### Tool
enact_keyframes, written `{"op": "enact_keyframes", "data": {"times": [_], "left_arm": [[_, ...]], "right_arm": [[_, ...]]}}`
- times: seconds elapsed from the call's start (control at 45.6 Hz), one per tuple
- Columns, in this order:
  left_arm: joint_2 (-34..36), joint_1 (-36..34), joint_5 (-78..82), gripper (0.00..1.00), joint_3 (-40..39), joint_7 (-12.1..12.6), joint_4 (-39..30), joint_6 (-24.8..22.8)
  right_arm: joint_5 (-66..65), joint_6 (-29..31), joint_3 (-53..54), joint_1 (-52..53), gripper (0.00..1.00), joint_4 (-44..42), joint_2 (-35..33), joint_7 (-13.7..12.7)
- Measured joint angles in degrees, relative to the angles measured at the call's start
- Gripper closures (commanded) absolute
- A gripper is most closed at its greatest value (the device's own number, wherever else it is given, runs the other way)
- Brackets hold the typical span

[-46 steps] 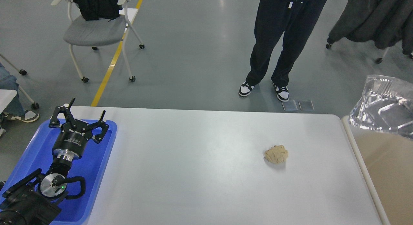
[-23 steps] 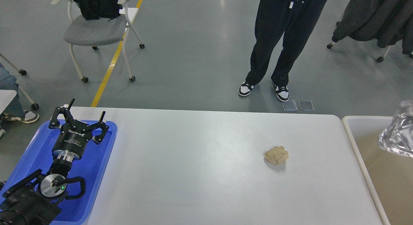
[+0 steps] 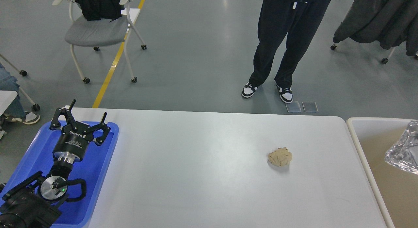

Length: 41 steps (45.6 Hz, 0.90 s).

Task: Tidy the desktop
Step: 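Lower the foil tray into the beige bin and release it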

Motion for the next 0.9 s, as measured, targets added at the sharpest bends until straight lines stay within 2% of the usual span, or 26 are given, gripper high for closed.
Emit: {"op": "enact_keyframes", "data": {"times": [0.373, 0.899], "left_arm": [[0.0, 0.0, 0.0, 0.01, 0.0, 0.0, 0.0, 0.0], [0.0, 0.0, 0.0, 0.01, 0.0, -0.1, 0.0, 0.0]], "right_arm": [[3.1, -7.4, 11.1, -14.0, 1.00, -8.7, 8.2, 0.0], [4.7, -14.0, 18.6, -22.9, 1.00, -22.2, 18.5, -0.4]]}}
